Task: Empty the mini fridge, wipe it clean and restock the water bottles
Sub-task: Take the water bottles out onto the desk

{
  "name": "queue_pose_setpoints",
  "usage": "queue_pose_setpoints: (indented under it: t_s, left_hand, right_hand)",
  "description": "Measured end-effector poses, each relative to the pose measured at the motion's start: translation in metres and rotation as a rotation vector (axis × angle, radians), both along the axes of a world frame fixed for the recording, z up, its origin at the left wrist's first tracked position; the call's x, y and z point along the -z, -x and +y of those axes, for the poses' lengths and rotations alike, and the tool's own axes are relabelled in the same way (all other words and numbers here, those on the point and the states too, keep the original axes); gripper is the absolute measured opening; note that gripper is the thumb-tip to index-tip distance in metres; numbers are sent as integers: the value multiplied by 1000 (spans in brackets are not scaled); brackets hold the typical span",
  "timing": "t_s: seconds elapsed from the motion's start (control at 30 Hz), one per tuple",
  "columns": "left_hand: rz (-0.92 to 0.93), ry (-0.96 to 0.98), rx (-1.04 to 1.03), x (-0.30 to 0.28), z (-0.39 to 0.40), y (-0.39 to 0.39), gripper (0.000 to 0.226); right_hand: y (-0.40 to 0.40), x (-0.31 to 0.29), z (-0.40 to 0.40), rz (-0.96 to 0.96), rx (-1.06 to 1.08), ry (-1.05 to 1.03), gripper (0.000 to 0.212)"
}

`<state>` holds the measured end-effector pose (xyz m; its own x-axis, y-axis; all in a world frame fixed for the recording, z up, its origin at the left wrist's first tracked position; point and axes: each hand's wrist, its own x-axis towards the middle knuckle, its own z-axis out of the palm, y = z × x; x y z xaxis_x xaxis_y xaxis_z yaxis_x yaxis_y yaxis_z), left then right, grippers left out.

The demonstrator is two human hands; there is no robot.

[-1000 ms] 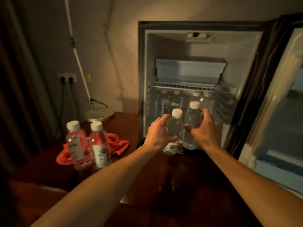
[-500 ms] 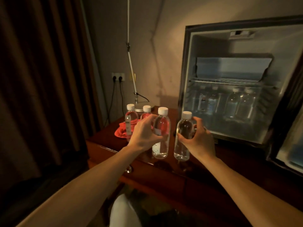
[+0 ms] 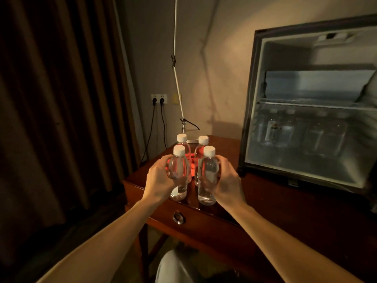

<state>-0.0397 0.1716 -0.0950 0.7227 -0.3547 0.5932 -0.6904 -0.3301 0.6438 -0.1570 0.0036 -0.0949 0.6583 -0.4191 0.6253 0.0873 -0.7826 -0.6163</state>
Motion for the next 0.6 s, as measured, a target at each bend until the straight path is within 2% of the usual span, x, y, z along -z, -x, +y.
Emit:
queue_pose_setpoints:
  t_s: [0.2,0.6]
  left_hand:
    - [20,71,-29,11,-4,-23,74]
    - [29,99,27,15,-10,-42,73]
  right_hand:
    - [-22,9,1,-5,26,16,82]
    - [-49,11,11,1,41,-6,84]
